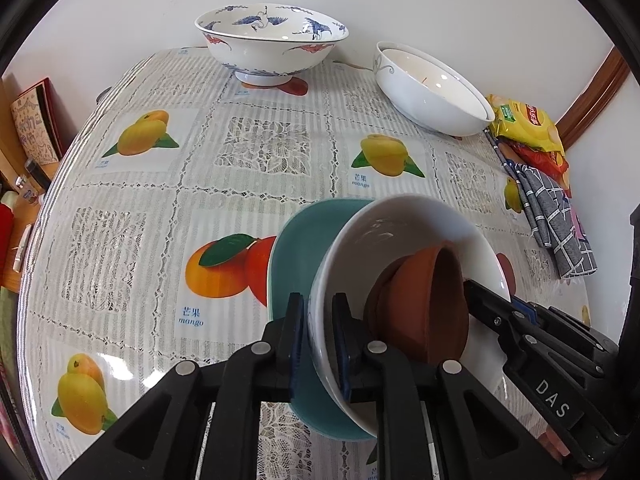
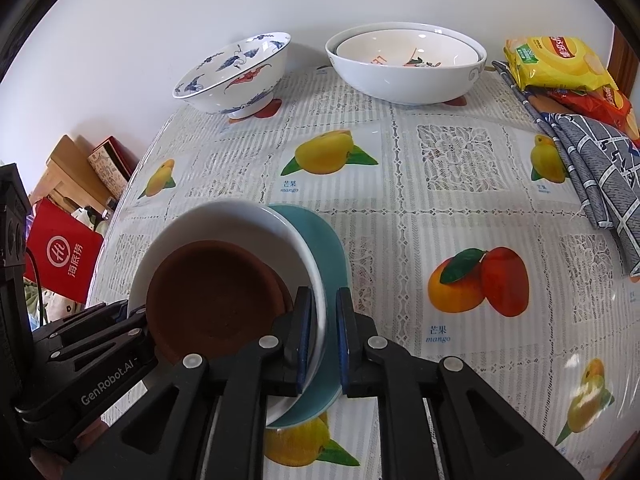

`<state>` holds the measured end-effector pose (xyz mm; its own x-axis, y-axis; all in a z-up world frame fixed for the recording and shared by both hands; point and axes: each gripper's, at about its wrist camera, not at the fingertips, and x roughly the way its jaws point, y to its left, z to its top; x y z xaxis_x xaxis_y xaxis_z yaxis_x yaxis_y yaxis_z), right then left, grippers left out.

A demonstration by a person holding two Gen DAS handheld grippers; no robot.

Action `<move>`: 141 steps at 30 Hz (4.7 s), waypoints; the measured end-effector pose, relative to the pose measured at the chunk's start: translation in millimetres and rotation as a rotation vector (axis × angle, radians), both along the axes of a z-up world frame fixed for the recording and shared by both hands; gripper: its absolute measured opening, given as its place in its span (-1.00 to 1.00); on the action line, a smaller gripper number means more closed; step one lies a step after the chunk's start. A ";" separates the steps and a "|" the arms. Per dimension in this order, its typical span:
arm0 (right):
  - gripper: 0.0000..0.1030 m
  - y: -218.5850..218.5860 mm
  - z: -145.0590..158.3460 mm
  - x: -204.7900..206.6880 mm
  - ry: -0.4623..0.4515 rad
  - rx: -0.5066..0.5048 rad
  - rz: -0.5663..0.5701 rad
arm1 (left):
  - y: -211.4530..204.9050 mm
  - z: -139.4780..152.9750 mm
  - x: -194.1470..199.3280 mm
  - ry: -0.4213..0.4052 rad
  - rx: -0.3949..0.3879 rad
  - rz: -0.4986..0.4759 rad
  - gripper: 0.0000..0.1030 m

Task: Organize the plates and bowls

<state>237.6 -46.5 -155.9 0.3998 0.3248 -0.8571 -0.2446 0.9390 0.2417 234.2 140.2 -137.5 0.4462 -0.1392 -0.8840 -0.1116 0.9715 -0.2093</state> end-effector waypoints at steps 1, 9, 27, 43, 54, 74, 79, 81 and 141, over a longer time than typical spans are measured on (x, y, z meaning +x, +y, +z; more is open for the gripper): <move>-0.79 -0.1 1.1 -0.8 -0.002 -0.003 0.001 | 0.2 0.4 -0.9 -0.001 0.001 0.001 -0.68; -0.79 -2.8 7.2 -8.0 -0.012 -0.007 0.004 | 2.0 7.9 -8.9 -0.010 0.004 0.008 -0.61; -0.79 -11.8 28.0 -40.8 -0.045 -0.010 0.009 | 1.9 33.5 -45.3 -0.053 0.017 0.027 -0.45; -0.42 -53.3 77.8 -106.7 -0.150 0.005 -0.034 | -38.1 89.4 -107.5 -0.197 0.094 -0.004 -0.04; -0.27 -110.5 111.3 -168.9 -0.212 -0.039 -0.147 | -97.4 128.8 -173.3 -0.360 0.170 -0.058 0.37; 0.74 -192.4 136.3 -266.9 -0.336 -0.149 -0.323 | -154.3 141.9 -244.9 -0.440 0.178 -0.096 0.97; 0.74 -200.1 134.0 -271.4 -0.332 -0.147 -0.333 | -158.3 143.9 -250.3 -0.449 0.182 -0.094 0.97; 0.74 -200.7 134.5 -273.9 -0.338 -0.146 -0.334 | -159.1 144.4 -251.5 -0.451 0.187 -0.091 0.97; 0.74 -199.2 143.2 -283.9 -0.354 -0.152 -0.333 | -159.8 145.0 -253.3 -0.442 0.191 -0.088 0.97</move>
<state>-46.4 -245.8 -12.6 0.7351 0.0122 -0.6778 0.0317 0.9981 0.0523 -19.1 -19.6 7.6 0.7786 -0.0471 -0.6258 0.0319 0.9989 -0.0354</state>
